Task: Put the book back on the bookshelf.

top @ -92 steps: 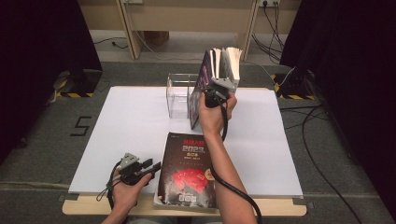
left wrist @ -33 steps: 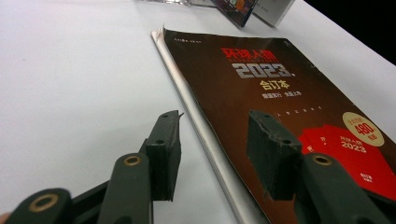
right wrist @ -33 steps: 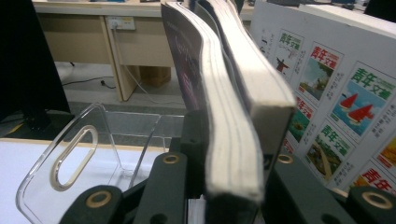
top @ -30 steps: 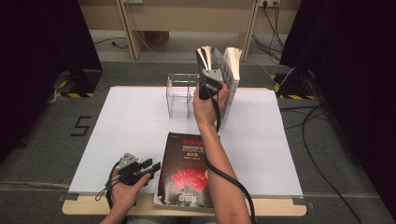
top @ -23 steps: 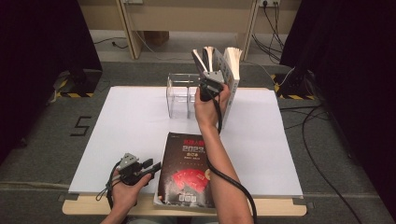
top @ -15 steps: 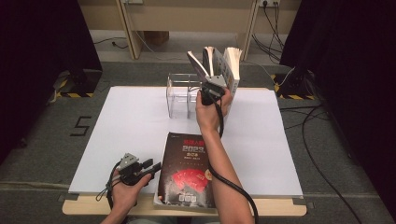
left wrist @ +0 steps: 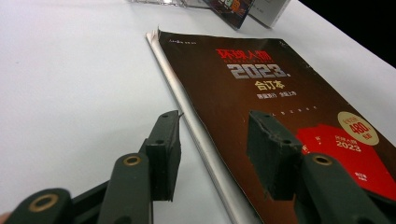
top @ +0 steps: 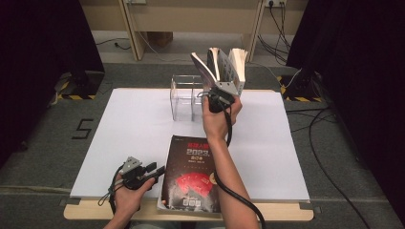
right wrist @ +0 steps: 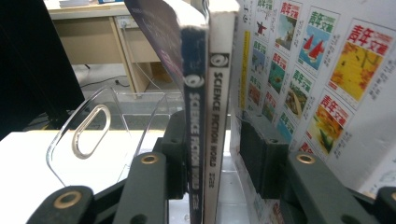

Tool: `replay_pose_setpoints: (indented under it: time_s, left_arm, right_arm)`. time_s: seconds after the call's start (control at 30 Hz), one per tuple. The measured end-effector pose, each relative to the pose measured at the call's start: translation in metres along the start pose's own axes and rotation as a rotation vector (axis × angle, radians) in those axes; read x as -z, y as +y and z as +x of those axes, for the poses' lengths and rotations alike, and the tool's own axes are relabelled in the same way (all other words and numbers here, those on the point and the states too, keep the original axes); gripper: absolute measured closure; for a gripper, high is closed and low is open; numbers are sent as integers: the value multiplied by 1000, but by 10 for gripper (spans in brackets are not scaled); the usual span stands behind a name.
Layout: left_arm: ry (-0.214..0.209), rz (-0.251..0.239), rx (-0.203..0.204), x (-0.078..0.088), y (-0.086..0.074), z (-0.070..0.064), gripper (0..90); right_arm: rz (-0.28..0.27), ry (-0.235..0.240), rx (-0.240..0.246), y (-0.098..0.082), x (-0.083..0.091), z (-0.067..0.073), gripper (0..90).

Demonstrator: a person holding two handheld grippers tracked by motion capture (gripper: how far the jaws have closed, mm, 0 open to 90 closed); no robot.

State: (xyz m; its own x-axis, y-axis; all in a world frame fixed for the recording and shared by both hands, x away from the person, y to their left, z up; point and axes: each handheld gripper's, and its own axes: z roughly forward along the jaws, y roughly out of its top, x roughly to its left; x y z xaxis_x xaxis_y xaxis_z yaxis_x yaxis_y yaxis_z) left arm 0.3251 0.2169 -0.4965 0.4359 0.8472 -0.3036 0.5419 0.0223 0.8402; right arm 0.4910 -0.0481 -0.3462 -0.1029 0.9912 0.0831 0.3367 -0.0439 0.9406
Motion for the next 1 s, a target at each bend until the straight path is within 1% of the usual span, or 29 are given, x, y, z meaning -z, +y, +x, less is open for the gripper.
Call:
replay_pose_setpoints:
  time_s: [0.23,0.43,0.57,0.63,0.77,1.0]
  left_arm:
    - [-1,0,-1,0,0,0,542]
    - [-1,0,-5,0,0,-1,542]
    - [-1,1,-4,0,0,-1,541]
    - [-1,2,-6,0,0,-1,541]
    - [-2,1,-7,0,0,-1,542]
    - [-2,1,-8,0,0,-1,542]
  right_arm:
    - [-6,21,-9,-2,5,-2,617]
    - [-12,34,-6,-3,8,-3,602]
    - [-18,31,-5,-1,11,-3,600]
    - [-20,39,-13,0,12,-3,593]
    - [-30,41,-12,1,13,-2,584]
    - [-24,43,-14,1,13,-2,579]
